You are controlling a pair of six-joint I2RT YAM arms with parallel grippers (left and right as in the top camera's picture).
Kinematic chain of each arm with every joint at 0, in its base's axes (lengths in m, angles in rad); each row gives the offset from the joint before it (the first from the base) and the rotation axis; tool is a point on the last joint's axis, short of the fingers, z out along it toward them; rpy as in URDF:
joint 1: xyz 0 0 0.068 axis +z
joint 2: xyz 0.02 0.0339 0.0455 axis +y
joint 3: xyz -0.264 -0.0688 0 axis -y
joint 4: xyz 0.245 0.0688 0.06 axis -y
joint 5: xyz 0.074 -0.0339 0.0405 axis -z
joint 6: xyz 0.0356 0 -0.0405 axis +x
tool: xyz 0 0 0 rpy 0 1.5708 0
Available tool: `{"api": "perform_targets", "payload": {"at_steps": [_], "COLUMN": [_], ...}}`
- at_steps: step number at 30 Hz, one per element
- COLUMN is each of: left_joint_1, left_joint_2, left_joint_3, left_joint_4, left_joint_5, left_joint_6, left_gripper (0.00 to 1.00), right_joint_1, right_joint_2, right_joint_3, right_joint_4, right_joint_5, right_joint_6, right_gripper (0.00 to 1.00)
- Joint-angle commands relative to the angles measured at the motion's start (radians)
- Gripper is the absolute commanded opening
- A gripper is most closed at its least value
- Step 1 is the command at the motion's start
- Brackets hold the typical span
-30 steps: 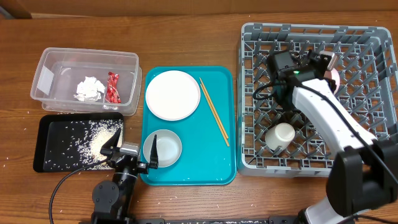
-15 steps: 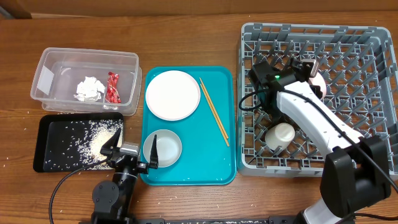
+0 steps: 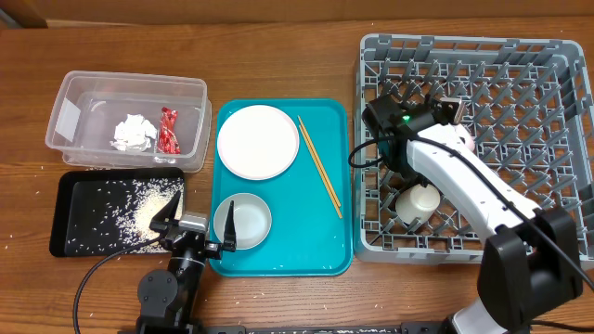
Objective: Sort waste into correct bins and load items into the dishwasher
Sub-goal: 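Lift the pink bowl and place it upside down in the rack, then grasp the emptied bowl on the teal tray with the right gripper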
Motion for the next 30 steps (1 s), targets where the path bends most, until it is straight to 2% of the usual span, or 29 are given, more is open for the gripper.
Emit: {"api": "perform_targets", "payload": {"at_steps": [1,4,8,11,15,19,30], "left_joint_1": [0.007,0.007,0.007,0.007,0.007,0.007,0.007], "left_joint_2": [-0.011,-0.011,-0.011,-0.011,-0.011,-0.011,-0.011], "left_joint_3": [-0.006,-0.006,-0.006,-0.005,-0.006,-0.006,-0.006], "left_joint_4": [0.0,0.0,0.0,0.0,0.0,0.0,0.0], "left_joint_5": [-0.006,-0.006,-0.006,-0.006,-0.006,-0.006,-0.006], "left_joint_6": [0.009,0.009,0.009,0.009,0.009,0.009,0.009], "left_gripper": [1.0,1.0,1.0,1.0,1.0,1.0,1.0], "right_joint_1": [0.033,0.064,0.122,0.166,0.231,0.294,0.468], "right_joint_2": [-0.119,-0.16,-0.183,-0.182,-0.182,-0.168,0.054], "right_joint_3": [0.075,0.085,0.085,0.084,0.083,0.075,0.069], "right_joint_4": [0.023,0.069,0.137,0.197,0.283,0.336,0.423], "right_joint_5": [-0.151,-0.281,-0.488,-0.634,-0.746,-0.775,-1.064], "right_joint_6": [-0.027,-0.134,-0.202,-0.221,-0.223,-0.224,-0.226], "right_gripper": [0.34,0.38,0.44,0.44,0.43,0.32,0.33]}}
